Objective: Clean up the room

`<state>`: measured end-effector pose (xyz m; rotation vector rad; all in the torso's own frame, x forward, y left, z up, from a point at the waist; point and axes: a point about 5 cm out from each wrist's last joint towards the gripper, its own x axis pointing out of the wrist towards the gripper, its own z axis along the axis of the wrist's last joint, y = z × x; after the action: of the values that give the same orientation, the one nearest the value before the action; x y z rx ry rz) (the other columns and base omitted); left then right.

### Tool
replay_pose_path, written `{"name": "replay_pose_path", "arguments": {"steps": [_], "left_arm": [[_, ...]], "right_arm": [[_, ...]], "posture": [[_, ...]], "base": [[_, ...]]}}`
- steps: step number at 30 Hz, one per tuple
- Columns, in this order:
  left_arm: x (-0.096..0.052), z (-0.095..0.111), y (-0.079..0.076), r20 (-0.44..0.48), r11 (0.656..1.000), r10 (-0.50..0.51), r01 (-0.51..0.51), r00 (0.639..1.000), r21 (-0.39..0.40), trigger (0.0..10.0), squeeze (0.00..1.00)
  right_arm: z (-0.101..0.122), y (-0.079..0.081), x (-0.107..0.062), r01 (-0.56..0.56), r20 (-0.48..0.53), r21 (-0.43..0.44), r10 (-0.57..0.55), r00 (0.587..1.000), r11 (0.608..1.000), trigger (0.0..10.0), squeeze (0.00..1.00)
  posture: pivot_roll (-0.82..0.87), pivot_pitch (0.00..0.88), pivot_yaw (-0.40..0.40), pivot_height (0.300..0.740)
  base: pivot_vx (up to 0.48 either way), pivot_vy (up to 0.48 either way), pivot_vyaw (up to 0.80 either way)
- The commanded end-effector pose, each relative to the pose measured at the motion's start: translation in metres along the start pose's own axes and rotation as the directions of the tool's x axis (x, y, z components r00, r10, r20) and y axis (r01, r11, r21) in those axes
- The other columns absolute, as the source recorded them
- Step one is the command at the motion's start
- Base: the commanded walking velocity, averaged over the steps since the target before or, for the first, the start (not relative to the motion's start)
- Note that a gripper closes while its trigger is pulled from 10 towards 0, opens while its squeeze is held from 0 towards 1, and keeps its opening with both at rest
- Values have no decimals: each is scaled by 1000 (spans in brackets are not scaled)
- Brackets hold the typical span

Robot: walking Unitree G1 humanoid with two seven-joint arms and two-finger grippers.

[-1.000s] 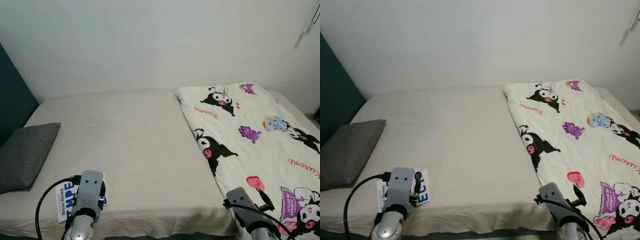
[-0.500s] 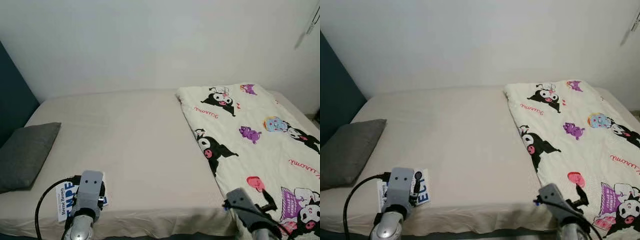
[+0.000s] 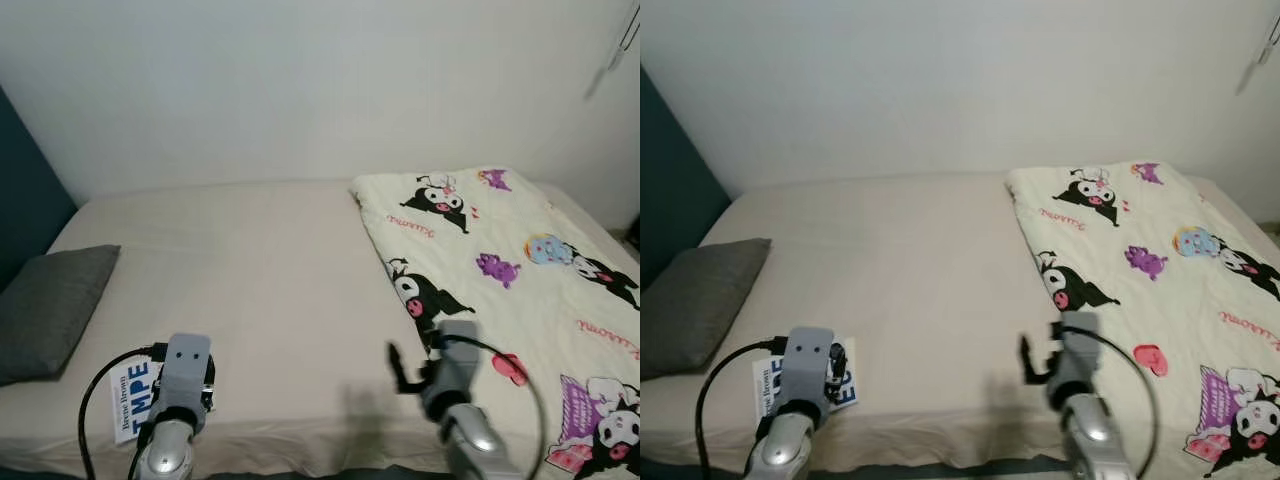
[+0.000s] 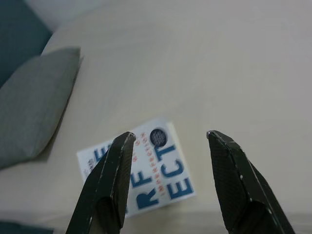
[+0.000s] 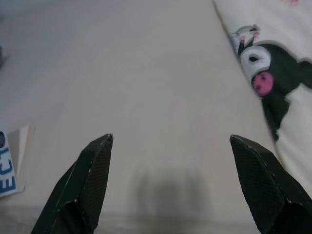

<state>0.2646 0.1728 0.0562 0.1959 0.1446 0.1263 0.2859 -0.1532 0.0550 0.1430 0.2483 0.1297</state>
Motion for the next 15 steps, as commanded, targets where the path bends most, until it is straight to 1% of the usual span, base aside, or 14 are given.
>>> {"name": "replay_pose_path", "arguments": {"steps": [1,2,3,4,6,7,8,9,10,14,15], "left_arm": [[-2,-8,-3,-33,1000,-3,3,999,-9,10000,0],[-2,-10,-4,-39,1000,-5,5,999,-11,10000,0],[-2,-10,-4,-39,1000,-5,5,999,-11,10000,0],[-3,-12,-5,-47,1000,-7,6,999,-15,10000,0],[-3,-12,-5,-47,1000,-7,6,999,-15,10000,0],[-4,-16,-5,-65,1000,-5,3,998,-29,10000,0],[-5,-20,-5,-84,999,-7,4,996,-39,10000,0],[-5,-20,-5,-84,999,-7,4,996,-39,10000,0],[-7,-24,-7,-99,999,-13,8,995,-52,10000,0],[-9,-29,-9,-115,997,-20,11,993,-71,10000,0],[-9,-30,-9,-121,997,-23,13,992,-78,10000,0]], "right_arm": [[-12,6,1,-17,-48,5,17,999,1000,10000,0],[-11,11,2,-22,-22,10,22,1000,1000,10000,0],[-11,11,2,-22,-22,10,22,1000,1000,10000,0],[-10,13,3,-23,0,4,23,1000,1000,10000,0],[-10,13,3,-23,0,4,23,1000,1000,10000,0],[-10,11,4,43,0,-73,-43,999,996,10000,0],[-10,14,7,-5,-16,-96,3,1000,995,10000,0],[-10,14,7,-5,-16,-96,3,1000,995,10000,0],[-10,14,9,-22,-49,-125,16,999,992,10000,0],[-8,13,10,-31,-58,-113,25,998,993,10000,0],[-6,12,10,-15,-44,-115,10,999,993,10000,0]], "posture": [[-10,131,25,740],[-8,128,21,740],[-8,128,21,740],[-8,128,19,740],[-8,128,19,740],[-16,126,19,740],[-18,123,17,740],[-18,123,17,740],[-23,122,13,740],[-26,117,13,740],[-27,116,12,740]], "base": [[0,0,0],[0,0,0],[0,0,0],[0,0,0],[0,0,0],[0,0,0],[0,0,0],[0,0,0],[0,0,0],[0,0,0],[0,0,0]]}}
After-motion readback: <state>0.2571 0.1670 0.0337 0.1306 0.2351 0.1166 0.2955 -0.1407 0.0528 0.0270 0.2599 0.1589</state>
